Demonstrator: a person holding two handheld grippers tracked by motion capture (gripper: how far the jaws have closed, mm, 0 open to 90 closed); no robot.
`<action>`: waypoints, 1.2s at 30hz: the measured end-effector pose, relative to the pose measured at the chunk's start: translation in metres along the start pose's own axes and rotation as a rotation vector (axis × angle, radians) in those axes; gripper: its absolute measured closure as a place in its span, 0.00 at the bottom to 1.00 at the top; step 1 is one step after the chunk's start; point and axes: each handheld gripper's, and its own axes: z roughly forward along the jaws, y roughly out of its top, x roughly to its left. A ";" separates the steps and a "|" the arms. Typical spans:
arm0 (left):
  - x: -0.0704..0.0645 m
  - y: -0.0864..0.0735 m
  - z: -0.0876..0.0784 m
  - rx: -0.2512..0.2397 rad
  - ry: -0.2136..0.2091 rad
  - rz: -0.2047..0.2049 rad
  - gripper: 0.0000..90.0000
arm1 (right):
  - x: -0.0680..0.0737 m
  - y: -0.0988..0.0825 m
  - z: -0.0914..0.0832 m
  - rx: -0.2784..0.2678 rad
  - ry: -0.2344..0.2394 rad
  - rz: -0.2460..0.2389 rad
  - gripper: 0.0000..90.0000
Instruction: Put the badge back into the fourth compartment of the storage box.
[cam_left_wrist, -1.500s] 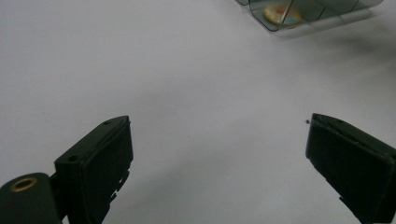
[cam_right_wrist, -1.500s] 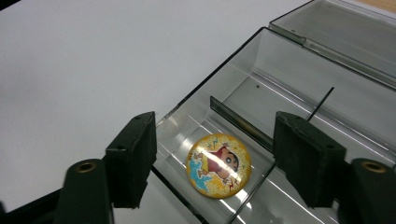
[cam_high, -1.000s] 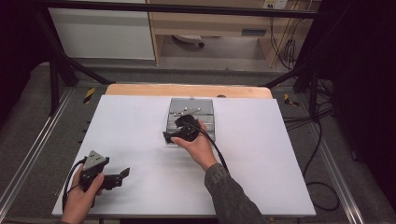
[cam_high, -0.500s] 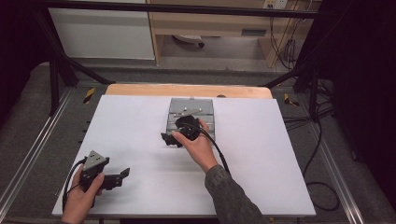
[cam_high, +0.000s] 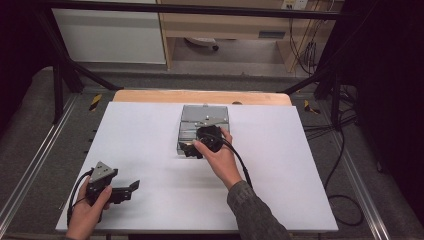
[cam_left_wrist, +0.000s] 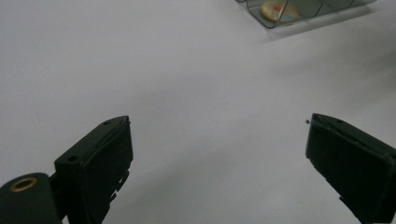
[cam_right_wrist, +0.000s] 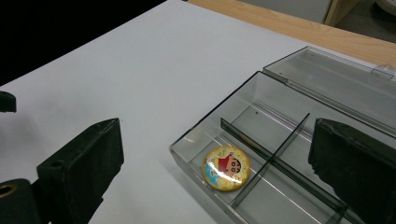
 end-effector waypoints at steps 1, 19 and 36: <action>0.000 0.000 0.000 0.001 0.001 -0.001 0.08 | 0.000 -0.001 -0.002 -0.005 0.001 0.000 0.04; 0.003 -0.001 -0.001 -0.002 0.012 -0.017 0.08 | -0.018 -0.014 -0.044 -0.084 -0.003 0.022 0.04; 0.005 -0.001 -0.001 -0.001 0.015 -0.023 0.08 | -0.023 -0.017 -0.071 -0.138 -0.011 -0.005 0.04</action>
